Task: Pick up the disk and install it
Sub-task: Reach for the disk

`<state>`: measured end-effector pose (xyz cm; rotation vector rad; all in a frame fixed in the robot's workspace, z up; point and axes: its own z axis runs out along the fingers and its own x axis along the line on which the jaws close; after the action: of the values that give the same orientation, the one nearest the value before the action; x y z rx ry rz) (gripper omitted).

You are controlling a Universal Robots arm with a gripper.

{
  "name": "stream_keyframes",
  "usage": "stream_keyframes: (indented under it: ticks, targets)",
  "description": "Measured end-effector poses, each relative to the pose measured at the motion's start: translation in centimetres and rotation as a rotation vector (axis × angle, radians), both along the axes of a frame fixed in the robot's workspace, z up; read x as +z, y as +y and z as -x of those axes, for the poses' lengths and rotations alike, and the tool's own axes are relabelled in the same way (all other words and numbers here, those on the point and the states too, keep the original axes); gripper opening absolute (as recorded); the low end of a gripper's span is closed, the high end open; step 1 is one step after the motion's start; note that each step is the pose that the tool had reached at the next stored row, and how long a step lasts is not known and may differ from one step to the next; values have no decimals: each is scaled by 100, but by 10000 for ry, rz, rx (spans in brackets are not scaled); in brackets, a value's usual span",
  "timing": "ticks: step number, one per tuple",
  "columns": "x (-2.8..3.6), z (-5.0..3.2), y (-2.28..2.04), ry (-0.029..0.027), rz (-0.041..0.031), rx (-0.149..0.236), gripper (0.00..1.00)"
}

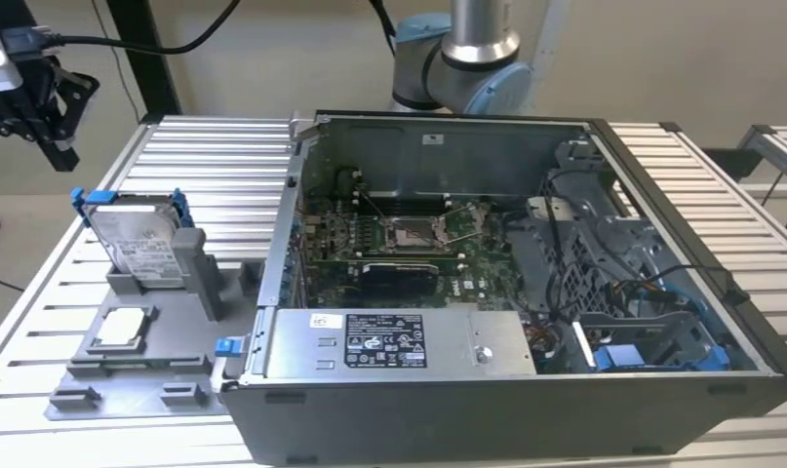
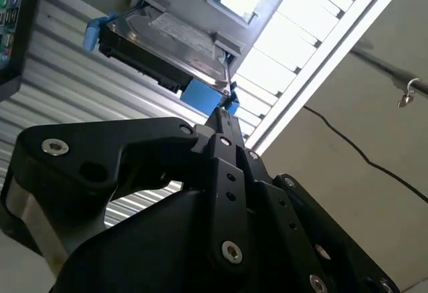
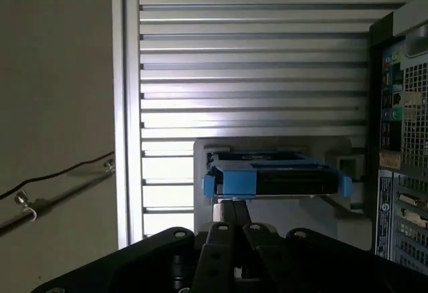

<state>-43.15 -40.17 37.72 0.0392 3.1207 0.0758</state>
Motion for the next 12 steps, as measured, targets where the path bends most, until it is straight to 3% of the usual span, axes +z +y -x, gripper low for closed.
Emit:
stream_keyframes:
  ticks: [12]
  targets:
    - [0,14,0,0,0,-1,0]
